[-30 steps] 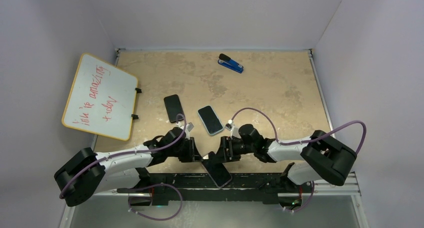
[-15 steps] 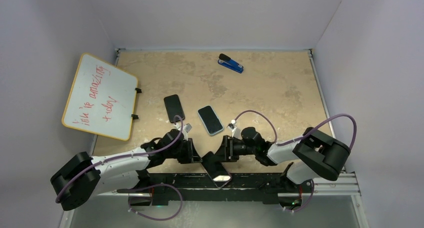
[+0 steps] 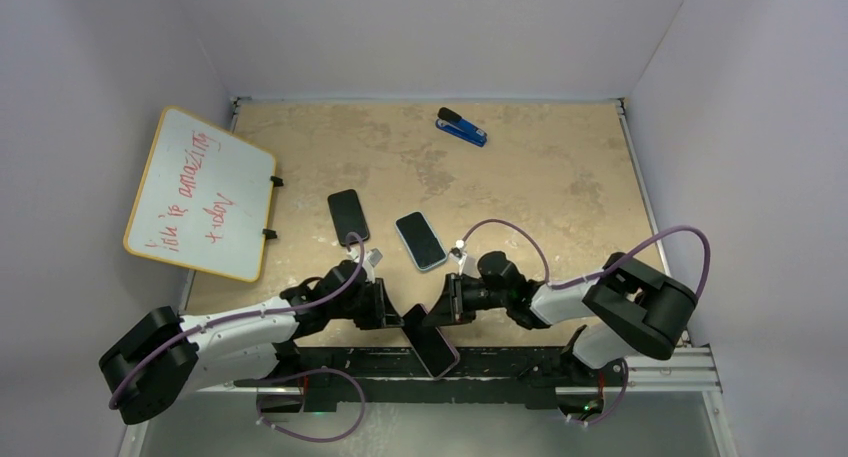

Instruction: Put the phone into the phone case

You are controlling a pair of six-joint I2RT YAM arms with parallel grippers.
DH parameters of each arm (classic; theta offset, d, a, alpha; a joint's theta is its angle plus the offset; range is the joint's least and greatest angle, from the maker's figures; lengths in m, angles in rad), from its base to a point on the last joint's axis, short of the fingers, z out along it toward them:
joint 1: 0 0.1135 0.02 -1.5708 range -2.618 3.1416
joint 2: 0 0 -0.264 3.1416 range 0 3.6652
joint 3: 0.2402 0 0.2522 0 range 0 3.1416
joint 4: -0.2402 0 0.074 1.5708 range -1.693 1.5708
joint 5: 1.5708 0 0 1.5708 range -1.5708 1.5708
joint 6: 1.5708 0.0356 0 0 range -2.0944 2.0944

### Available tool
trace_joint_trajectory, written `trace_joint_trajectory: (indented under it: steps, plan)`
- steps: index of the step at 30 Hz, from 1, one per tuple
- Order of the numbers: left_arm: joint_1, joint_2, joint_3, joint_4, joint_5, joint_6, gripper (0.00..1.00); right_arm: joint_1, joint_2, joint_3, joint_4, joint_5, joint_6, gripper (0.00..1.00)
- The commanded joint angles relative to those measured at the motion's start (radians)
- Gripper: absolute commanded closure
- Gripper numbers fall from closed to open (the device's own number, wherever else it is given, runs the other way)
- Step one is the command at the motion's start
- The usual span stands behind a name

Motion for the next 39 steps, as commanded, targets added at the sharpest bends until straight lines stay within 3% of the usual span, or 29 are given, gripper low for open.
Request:
trace_joint_trajectory:
  steps: [1,5,11,15,18,24,34,36,39]
  plan:
    - [-0.010,-0.009,0.003,0.041,0.015,-0.013,0.85,0.011,-0.019,0.068,-0.030,-0.027,-0.038,0.97]
    - [-0.010,-0.006,0.008,0.041,0.020,-0.011,0.84,0.011,-0.025,0.093,-0.080,-0.030,-0.059,0.99]
    - [-0.010,0.000,0.006,0.036,0.012,-0.009,0.81,0.010,-0.049,0.113,-0.107,-0.037,-0.057,0.60]
    - [-0.010,0.014,-0.008,0.058,0.017,-0.013,0.81,0.011,-0.051,0.102,-0.117,-0.038,-0.046,0.51]
    - [-0.010,0.022,-0.012,0.074,0.018,-0.014,0.82,0.011,-0.043,0.098,-0.126,-0.035,-0.049,0.60]
    - [-0.010,0.029,-0.005,0.071,0.014,-0.009,0.82,0.011,-0.036,0.096,-0.112,-0.004,-0.050,0.99]
    - [-0.010,0.022,0.007,0.057,0.013,0.000,0.78,0.011,-0.079,0.118,-0.221,0.052,-0.118,1.00]
    - [-0.010,0.006,0.037,0.025,0.008,0.019,0.71,0.011,-0.112,0.111,-0.235,0.067,-0.122,1.00]
    - [-0.010,-0.049,0.109,-0.092,-0.024,0.059,0.54,0.011,-0.210,0.111,-0.284,0.156,-0.131,1.00]
